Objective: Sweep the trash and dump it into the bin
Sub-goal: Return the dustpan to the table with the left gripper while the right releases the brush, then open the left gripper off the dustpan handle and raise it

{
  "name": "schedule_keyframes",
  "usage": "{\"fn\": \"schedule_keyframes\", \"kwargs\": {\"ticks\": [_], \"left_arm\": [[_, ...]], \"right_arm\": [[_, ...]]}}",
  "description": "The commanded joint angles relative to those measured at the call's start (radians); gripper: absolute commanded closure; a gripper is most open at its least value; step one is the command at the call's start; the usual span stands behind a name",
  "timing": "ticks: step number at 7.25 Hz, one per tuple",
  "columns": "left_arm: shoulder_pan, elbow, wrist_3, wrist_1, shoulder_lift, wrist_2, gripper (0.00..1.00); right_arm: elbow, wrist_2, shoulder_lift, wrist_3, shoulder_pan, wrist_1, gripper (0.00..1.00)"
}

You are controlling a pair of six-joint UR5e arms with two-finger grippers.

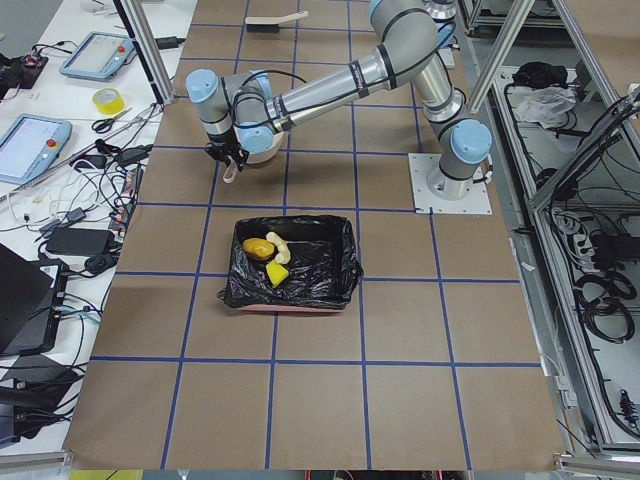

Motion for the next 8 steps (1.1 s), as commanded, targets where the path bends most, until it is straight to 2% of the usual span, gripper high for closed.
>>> {"fn": "schedule_keyframes", "kwargs": {"ticks": [1,5,8], "left_arm": [[-0.017,-0.015,-0.041,0.011,-0.004,0.003,1.0],[-0.016,-0.032,-0.138,0.026,-0.009,0.001,1.0],[-0.013,-0.031,-0.135,0.043,-0.017,0.012,1.0]], "right_arm": [[0.004,-0.007,-0.001,-0.001,0.0,0.002,0.0],[0.007,-0.01,0.004,-0.004,0.0,0.003,0.0],[0.098,-0.011,-0.016,0.01,0.001,0.02,0.0]]}}
